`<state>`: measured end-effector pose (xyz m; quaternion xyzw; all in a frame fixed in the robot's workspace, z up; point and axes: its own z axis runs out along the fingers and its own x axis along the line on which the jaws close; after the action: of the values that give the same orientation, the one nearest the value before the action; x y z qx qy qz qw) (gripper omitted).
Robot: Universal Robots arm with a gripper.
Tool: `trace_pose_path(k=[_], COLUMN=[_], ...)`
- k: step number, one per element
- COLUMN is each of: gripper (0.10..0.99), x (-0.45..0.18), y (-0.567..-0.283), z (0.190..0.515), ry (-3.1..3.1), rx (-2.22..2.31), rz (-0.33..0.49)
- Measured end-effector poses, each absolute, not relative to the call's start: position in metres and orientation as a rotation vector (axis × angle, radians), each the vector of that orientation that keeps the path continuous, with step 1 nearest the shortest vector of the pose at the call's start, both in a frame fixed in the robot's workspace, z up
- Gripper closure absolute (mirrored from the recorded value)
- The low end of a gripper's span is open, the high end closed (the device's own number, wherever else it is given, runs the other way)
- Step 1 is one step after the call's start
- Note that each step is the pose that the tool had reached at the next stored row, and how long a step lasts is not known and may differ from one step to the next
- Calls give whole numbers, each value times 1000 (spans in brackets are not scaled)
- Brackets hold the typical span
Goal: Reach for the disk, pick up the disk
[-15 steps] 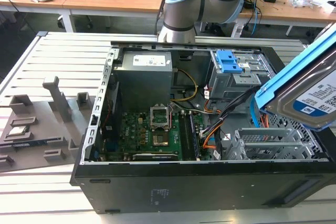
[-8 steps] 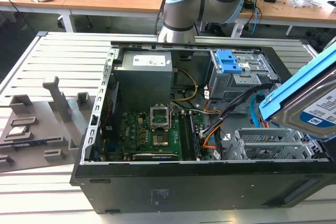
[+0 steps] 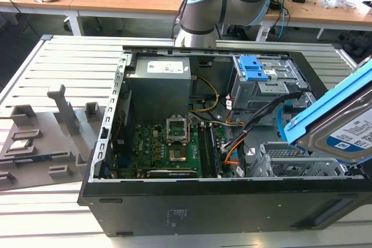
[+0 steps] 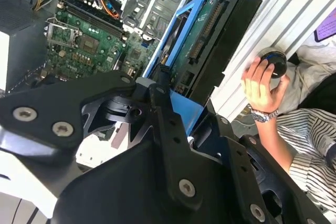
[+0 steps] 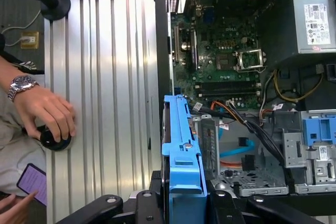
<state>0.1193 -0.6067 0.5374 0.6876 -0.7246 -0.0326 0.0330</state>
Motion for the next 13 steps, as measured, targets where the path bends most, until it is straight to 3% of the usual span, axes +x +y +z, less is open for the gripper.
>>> trace_pose_path(k=[13], gripper=[718], x=[126], y=[-607], z=[496], ry=[-2222], rx=[2108], rz=[-115])
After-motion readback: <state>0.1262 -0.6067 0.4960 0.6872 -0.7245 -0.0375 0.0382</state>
